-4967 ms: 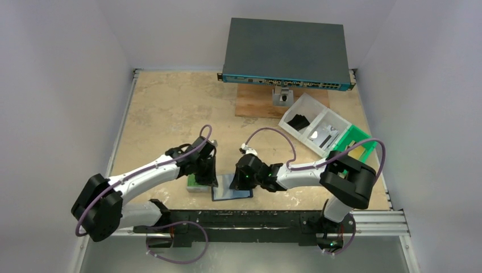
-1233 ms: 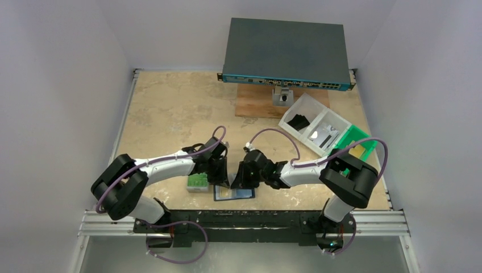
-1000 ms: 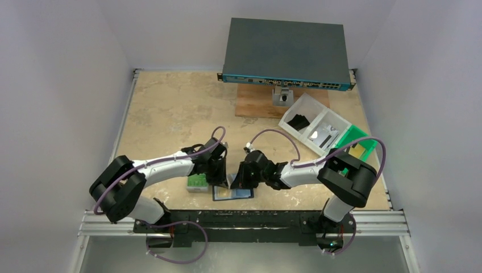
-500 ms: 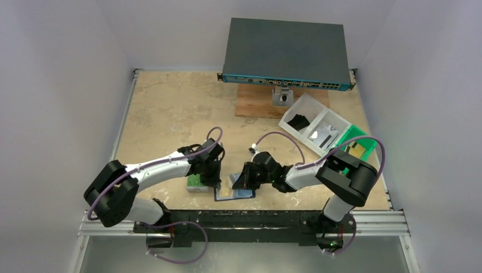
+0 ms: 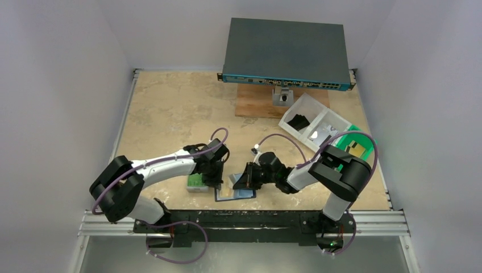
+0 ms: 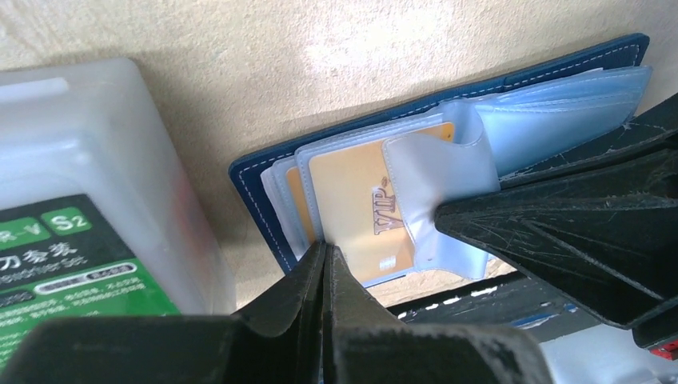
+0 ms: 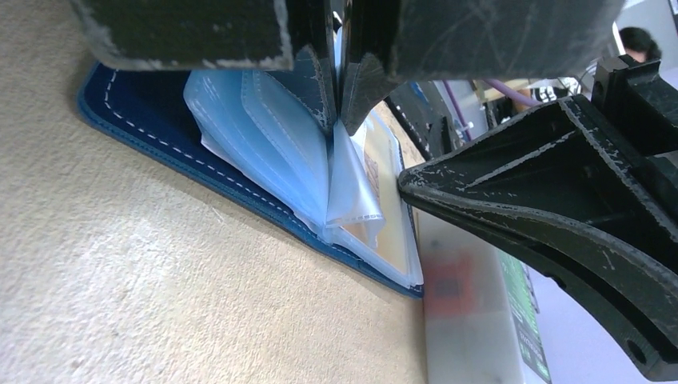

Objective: Take the credit cards out of the card holder
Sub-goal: Remove the credit card from the card holder.

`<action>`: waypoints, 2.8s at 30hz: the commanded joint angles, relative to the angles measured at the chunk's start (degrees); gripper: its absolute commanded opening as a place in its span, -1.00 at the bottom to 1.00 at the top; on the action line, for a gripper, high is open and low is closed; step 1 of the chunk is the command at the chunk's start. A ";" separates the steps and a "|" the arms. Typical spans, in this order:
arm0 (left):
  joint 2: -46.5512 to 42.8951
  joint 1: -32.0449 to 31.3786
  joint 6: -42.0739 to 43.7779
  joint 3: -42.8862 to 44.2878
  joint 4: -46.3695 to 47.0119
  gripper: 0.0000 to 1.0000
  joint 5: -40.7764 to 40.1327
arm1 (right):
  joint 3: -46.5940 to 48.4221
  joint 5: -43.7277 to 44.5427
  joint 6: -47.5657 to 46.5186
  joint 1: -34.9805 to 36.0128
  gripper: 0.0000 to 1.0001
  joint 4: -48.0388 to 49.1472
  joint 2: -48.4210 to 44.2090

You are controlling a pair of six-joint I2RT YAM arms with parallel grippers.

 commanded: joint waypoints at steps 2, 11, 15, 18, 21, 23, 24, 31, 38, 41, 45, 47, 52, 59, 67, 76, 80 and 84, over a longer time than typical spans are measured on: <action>-5.50 -0.87 -1.17 2.25 -3.20 -1.00 -6.10 | -0.54 -1.33 0.18 0.43 -1.00 0.26 1.44; -9.51 -1.48 -1.19 1.98 -0.91 -1.00 -1.79 | -0.76 -1.94 1.11 0.19 -1.00 2.06 3.03; -4.96 -1.57 -1.25 1.11 1.65 -1.00 0.02 | -1.05 -2.47 1.65 0.07 -1.00 3.00 3.22; -1.69 -1.58 -1.44 -0.05 4.11 -1.00 0.33 | -1.64 -2.98 2.02 -0.25 -1.00 4.27 3.38; 0.91 -1.57 -1.59 -1.47 8.16 -1.00 2.37 | -2.10 -3.70 2.33 -0.50 -1.00 5.68 3.47; 1.82 -1.67 -1.70 -1.73 9.21 -1.00 2.90 | -2.08 -3.91 2.27 -0.46 -0.96 6.08 3.24; 2.17 -1.66 -1.70 -1.74 9.32 -1.00 2.84 | -1.97 -3.92 2.14 -0.46 -0.90 5.92 2.87; 2.90 -1.69 -1.79 -1.65 8.33 -1.00 2.00 | 2.15 1.57 -2.78 -0.37 -0.39 -9.60 -6.48; 3.04 -1.83 -1.66 -1.16 9.28 -1.00 3.14 | 8.03 11.55 -7.35 1.43 -0.38 -28.62 -14.41; 3.76 -2.01 -1.57 -0.74 9.41 -1.00 3.53 | 9.34 12.52 -7.49 3.48 -0.48 -29.57 -14.77; 4.16 -2.15 -1.59 -0.77 9.73 -1.00 3.86 | 11.06 13.06 -7.15 5.50 -0.66 -30.09 -11.40; 3.67 -2.10 -1.53 -0.77 9.49 -1.00 3.73 | 10.92 13.27 -6.84 5.52 -0.71 -30.08 -9.92; 1.68 -2.14 -1.20 -0.45 8.11 -1.00 3.43 | 9.79 14.56 -5.53 5.35 -0.81 -31.30 -8.90; -3.08 -2.03 -0.75 -0.16 2.96 -1.00 -0.12 | 6.57 13.98 -3.17 4.68 -0.86 -28.45 -9.01; -1.63 -2.08 -0.70 -1.50 4.23 -1.00 0.37 | 3.19 10.44 -0.93 3.28 -0.88 -22.82 -9.11; 3.32 -2.57 -0.75 0.97 7.04 -1.00 2.59 | 0.57 7.17 0.09 2.68 -0.87 -17.40 -12.34; 3.92 -2.88 -0.93 1.84 6.95 -1.00 2.58 | 0.50 5.91 -0.30 2.55 -0.87 -16.25 -12.54; 3.15 -2.98 -1.21 2.03 7.42 -1.00 3.20 | 0.52 5.87 -0.50 2.53 -0.88 -16.46 -13.00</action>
